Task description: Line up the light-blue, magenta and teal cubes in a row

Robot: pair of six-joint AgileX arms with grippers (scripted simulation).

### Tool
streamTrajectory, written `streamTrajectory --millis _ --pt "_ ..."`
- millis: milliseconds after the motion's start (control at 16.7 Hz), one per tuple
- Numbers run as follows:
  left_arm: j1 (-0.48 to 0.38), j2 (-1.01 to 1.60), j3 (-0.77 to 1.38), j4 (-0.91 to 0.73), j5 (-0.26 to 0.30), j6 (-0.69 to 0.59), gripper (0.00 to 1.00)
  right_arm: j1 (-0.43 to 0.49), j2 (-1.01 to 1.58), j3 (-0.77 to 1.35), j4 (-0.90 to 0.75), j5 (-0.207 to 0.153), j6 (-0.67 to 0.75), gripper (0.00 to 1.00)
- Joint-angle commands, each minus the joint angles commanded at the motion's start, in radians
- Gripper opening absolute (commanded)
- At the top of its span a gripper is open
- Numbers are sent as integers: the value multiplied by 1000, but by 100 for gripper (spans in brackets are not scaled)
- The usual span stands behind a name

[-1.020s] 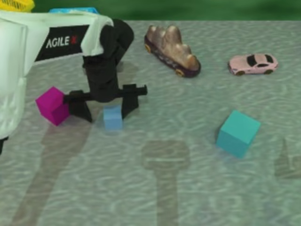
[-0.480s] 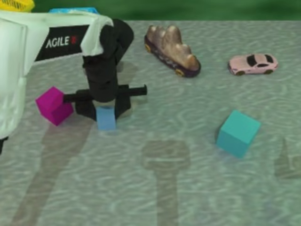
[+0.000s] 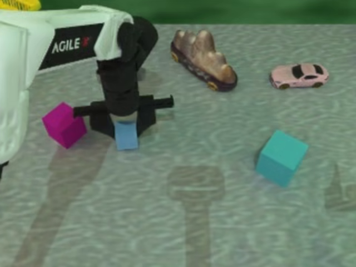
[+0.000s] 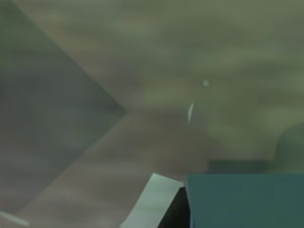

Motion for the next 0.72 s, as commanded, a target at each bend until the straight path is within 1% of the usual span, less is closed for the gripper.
streamTrajectory --millis 300,540,720 --pt "13 -51 114 -175 -1 0 0 0 0 0 0 0 0 100" --pt "14 -61 128 -192 -1 1 0 0 0 0 0 0 0 100" --pt "-7 -53 135 -195 -1 -11 0 0 0 0 0 0 0 100"
